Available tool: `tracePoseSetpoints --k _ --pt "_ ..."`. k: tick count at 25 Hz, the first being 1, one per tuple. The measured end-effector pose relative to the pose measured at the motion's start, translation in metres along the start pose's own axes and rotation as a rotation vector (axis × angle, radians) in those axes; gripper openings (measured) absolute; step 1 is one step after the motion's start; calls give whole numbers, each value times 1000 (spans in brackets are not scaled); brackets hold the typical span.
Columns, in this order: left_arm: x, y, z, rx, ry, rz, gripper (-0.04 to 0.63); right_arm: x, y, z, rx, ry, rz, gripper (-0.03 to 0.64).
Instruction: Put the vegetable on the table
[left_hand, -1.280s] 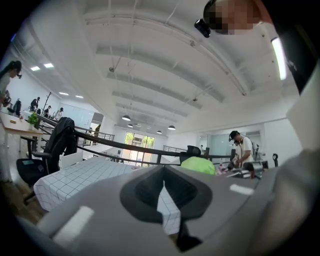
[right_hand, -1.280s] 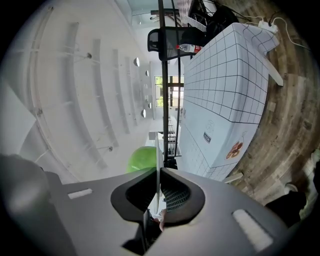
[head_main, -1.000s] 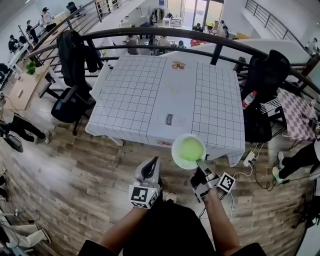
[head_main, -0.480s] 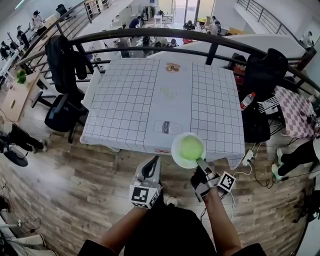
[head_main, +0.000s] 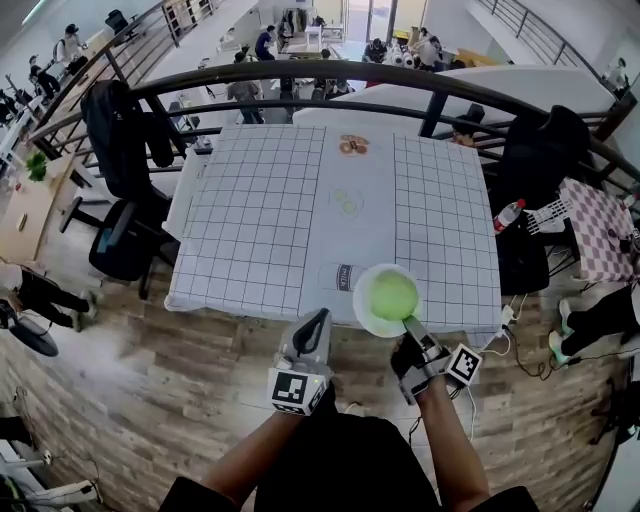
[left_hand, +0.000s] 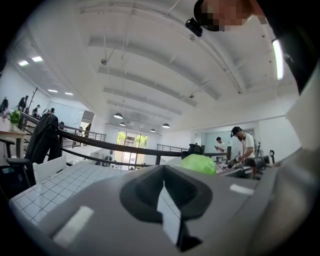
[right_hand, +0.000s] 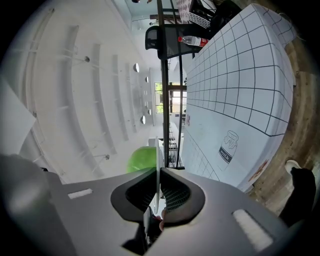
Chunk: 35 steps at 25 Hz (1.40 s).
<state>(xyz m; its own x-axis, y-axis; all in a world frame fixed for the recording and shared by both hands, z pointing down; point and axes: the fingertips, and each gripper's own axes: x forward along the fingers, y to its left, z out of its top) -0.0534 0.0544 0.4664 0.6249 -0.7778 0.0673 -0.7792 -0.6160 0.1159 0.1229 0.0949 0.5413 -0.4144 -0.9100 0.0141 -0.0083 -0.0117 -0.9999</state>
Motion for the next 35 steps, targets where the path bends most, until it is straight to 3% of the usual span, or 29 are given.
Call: tracePoseSetpoints --k 8,16,25,35 --pt "31 33 10 -3 -40 -20 10 32 -3 11 -24 -25 4 17" --pt "82 64 15 -9 7 -44 9 82 4 32 -20 -15 -6 17" --pt "93 96 4 4 45 -61 9 130 -3 28 -2 -18 2 18" --pt "132 93 1 -15 45 -46 9 147 -20 54 -10 3 1 24"
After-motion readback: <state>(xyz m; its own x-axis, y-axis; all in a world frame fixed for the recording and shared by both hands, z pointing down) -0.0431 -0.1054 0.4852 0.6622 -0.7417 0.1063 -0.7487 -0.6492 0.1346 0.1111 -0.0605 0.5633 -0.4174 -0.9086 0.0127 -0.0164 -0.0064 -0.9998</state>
